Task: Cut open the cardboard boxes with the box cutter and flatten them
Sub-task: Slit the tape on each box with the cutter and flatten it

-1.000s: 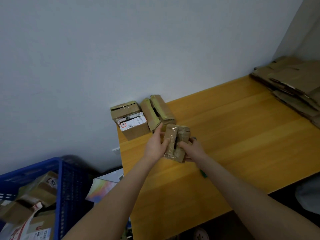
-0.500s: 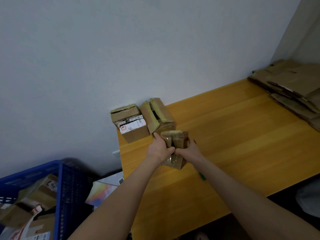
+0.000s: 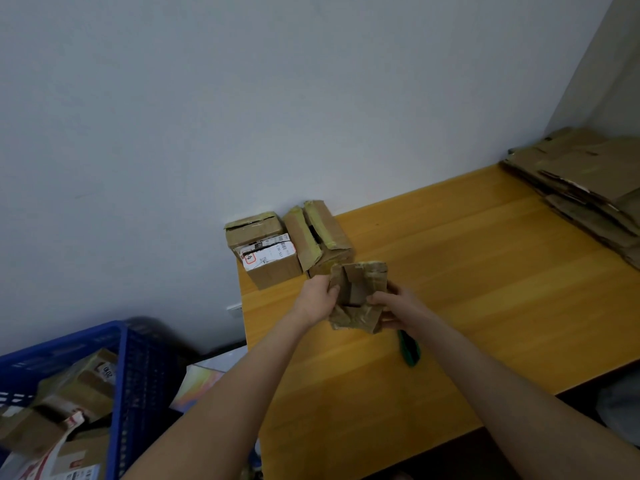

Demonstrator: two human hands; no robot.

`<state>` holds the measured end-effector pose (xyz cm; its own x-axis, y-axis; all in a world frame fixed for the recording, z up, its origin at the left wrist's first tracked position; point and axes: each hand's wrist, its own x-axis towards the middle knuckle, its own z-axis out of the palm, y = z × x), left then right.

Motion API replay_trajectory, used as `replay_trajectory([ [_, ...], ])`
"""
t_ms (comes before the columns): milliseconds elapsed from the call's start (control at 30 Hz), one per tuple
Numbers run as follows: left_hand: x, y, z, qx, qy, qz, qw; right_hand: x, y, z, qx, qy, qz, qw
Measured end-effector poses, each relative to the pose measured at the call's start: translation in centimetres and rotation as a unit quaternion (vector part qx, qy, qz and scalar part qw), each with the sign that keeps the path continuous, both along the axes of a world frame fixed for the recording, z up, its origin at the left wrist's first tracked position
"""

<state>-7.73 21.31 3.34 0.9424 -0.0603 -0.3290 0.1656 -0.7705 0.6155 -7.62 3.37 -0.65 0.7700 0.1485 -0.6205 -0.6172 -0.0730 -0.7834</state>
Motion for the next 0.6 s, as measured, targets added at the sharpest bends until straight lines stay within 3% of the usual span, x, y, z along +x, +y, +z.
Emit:
replay_trajectory([
  [167,-0.2,0.8,-0.2,-0.121,0.060,0.040,0.990,0.2,-0.8,0.6,0.013,-0.002,0.016,1.000],
  [367,-0.6,1.7,-0.7,-0.186,0.083,0.051,0.978,0.3,-0.8,0.6,0.031,0.006,0.012,0.999],
  [500,-0.7,0.7,-1.0,-0.152,0.030,0.078,0.985,0.1,0.8,-0.1,-0.008,-0.003,-0.017,1.000],
  [600,-0.8,0.7,-2.1,-0.097,0.040,0.080,0.991,-0.6,1.9,-1.0,-0.017,-0.005,-0.037,0.999],
])
